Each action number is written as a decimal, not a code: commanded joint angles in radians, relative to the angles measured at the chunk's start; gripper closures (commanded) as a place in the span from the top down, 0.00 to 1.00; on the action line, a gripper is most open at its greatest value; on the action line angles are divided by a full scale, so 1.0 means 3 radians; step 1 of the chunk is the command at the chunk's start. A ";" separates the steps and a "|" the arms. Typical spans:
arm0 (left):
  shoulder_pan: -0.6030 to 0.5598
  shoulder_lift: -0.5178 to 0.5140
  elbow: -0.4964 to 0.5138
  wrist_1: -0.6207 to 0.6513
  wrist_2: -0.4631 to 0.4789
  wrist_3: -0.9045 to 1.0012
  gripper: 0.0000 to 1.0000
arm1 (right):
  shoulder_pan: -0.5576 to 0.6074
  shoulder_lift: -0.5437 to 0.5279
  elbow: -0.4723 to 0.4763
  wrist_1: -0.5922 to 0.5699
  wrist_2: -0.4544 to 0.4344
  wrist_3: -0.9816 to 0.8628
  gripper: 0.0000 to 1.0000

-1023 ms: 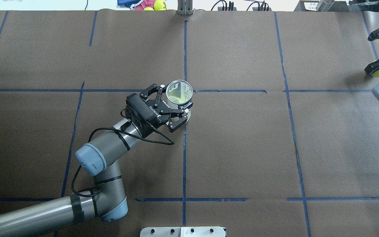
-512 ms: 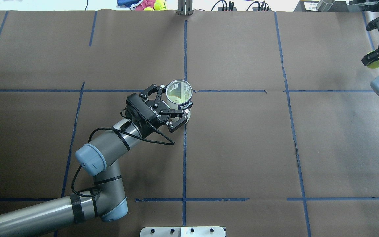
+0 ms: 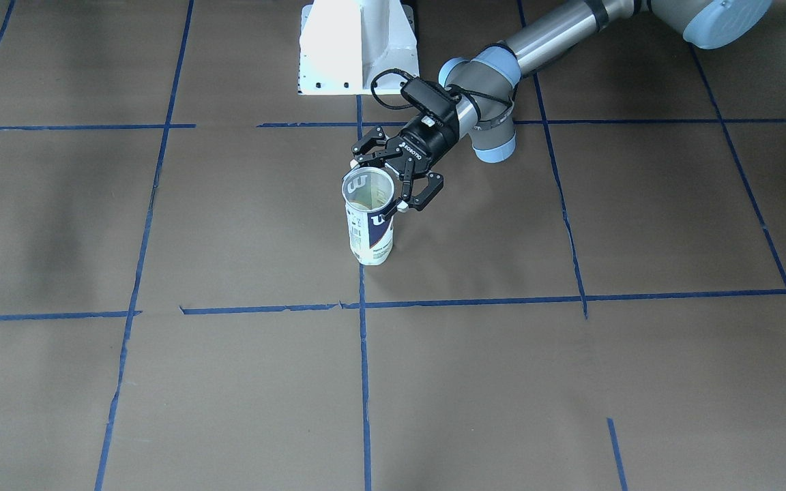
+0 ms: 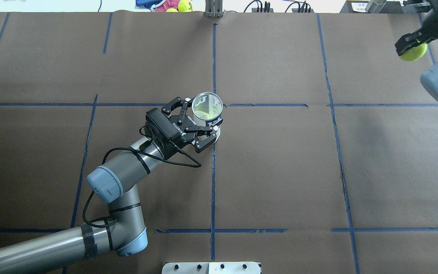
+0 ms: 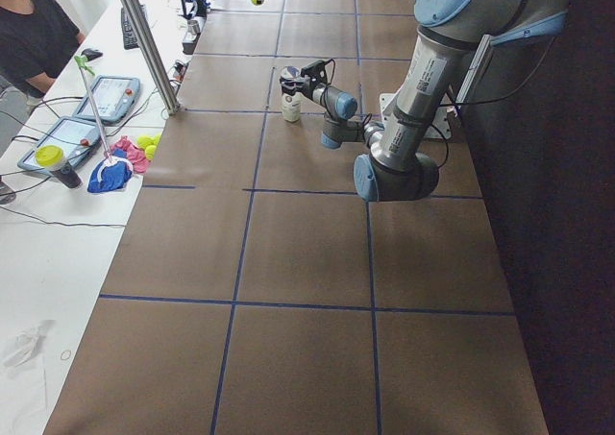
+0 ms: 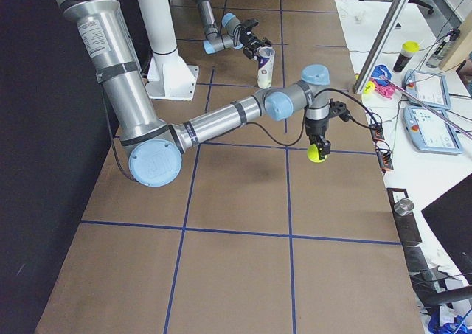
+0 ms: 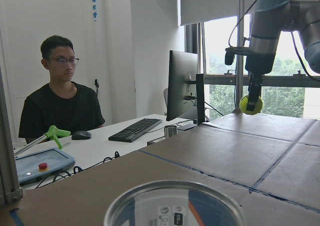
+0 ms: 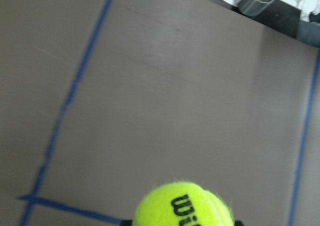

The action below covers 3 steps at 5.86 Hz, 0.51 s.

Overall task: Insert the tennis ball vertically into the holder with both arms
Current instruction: 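Carry the second ball with the right gripper over the can's top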

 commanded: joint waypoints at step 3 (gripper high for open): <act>0.0004 0.0026 0.0005 -0.0002 0.0000 -0.0005 0.90 | -0.1264 0.0925 0.0991 -0.0349 0.0289 0.3155 0.01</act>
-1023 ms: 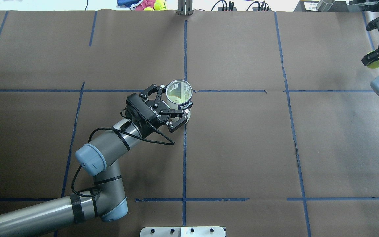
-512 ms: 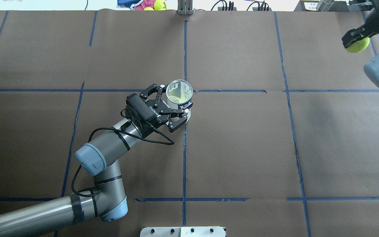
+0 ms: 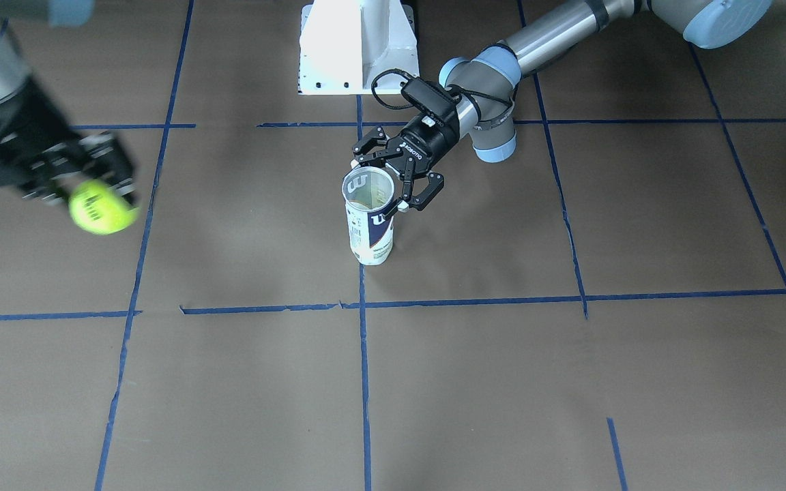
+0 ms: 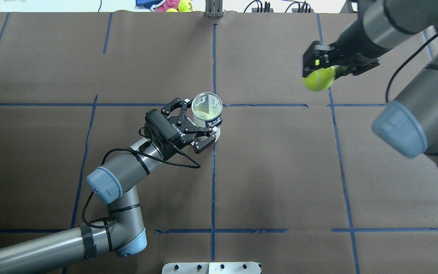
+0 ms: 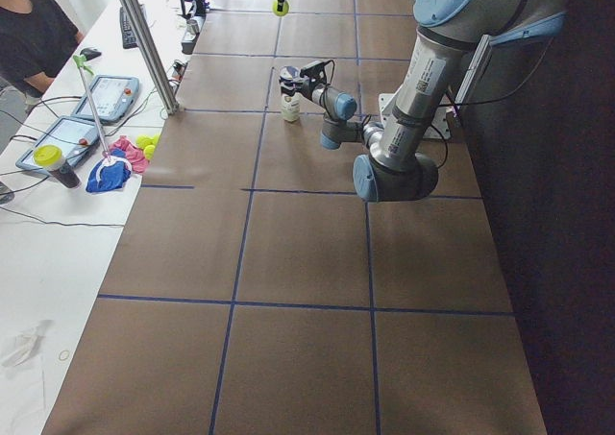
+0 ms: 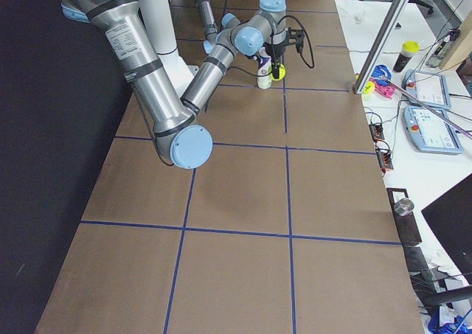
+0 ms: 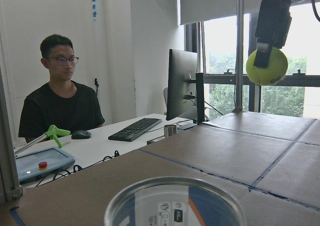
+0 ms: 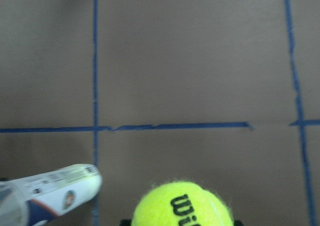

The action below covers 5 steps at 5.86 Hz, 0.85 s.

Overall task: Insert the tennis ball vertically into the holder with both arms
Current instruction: 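Carry the second ball with the right gripper over the can's top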

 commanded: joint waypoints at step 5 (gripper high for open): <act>0.0005 0.0004 0.0000 0.0005 0.0000 -0.0004 0.90 | -0.0806 0.1069 -0.0948 0.0331 -0.0755 0.1088 0.02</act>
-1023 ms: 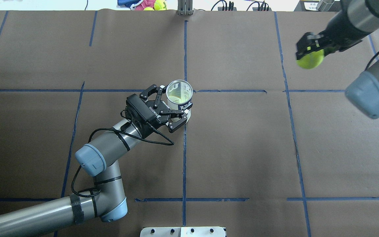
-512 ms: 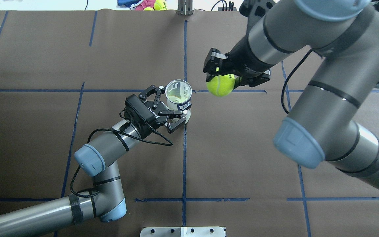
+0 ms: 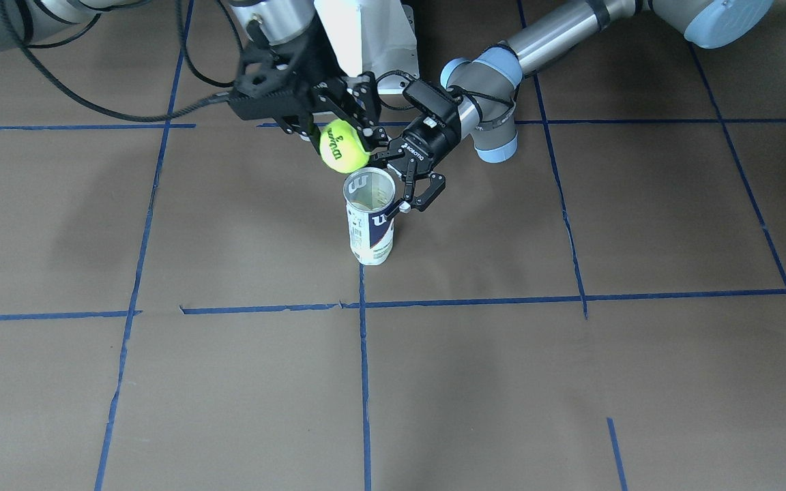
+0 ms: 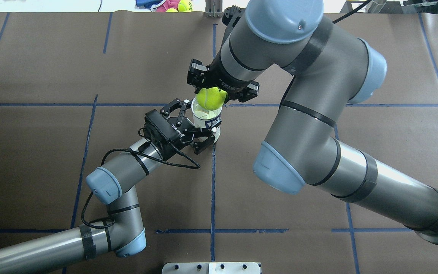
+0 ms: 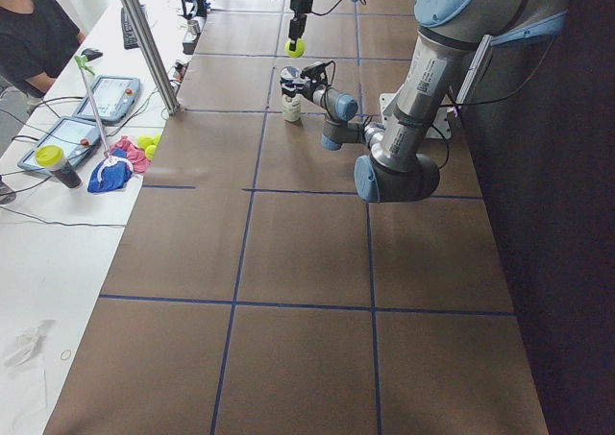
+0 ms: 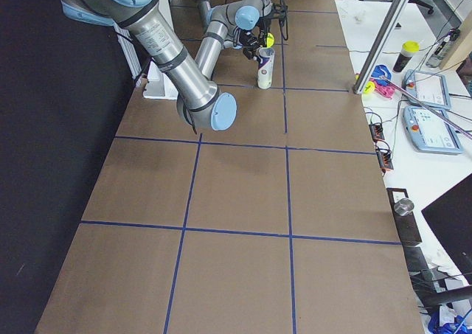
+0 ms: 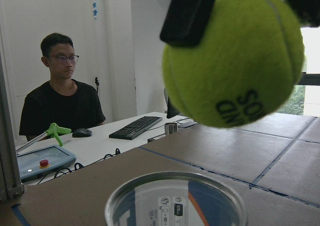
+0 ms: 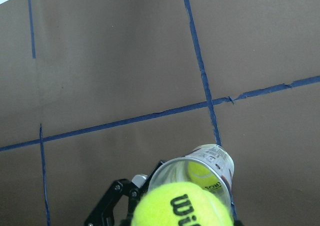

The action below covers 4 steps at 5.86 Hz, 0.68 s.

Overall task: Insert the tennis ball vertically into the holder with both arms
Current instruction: 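Release the second ball into the can and lift the right gripper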

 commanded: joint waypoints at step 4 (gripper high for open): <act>-0.0009 -0.0003 0.0000 -0.0001 0.0000 0.0005 0.90 | -0.0103 0.0041 -0.0141 0.0033 -0.0186 -0.0035 0.78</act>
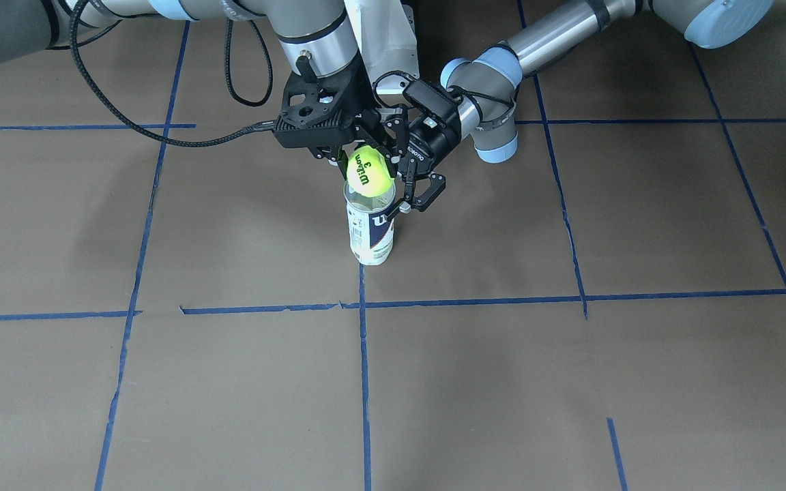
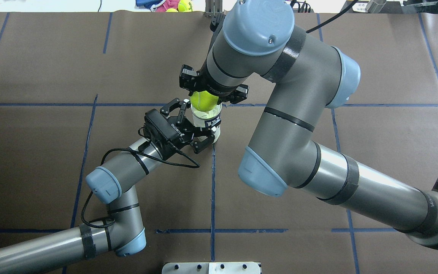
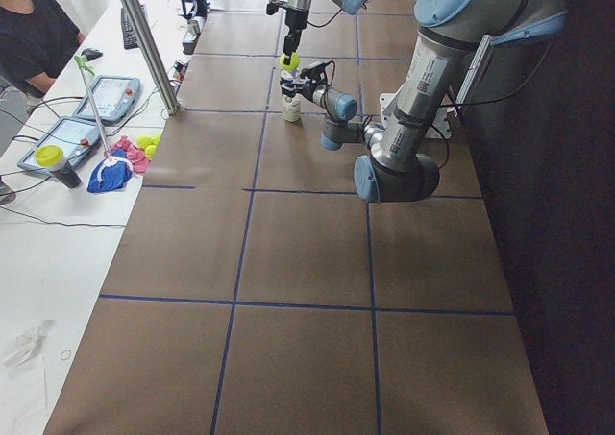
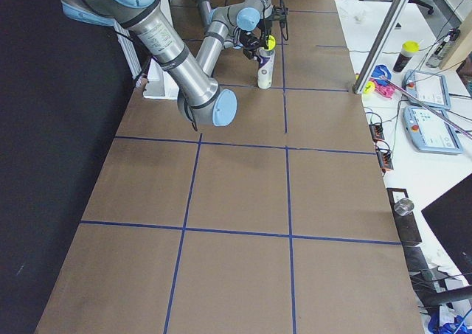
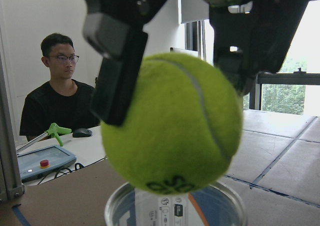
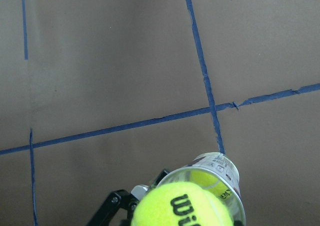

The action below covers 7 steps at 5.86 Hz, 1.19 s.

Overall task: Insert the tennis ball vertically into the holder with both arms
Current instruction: 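Release the second ball into the can and lift the right gripper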

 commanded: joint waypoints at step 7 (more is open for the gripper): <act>-0.0103 0.0003 -0.0260 -0.0006 0.0030 -0.0020 1.00 | 0.0450 -0.0163 0.0146 0.0007 0.0358 -0.0116 1.00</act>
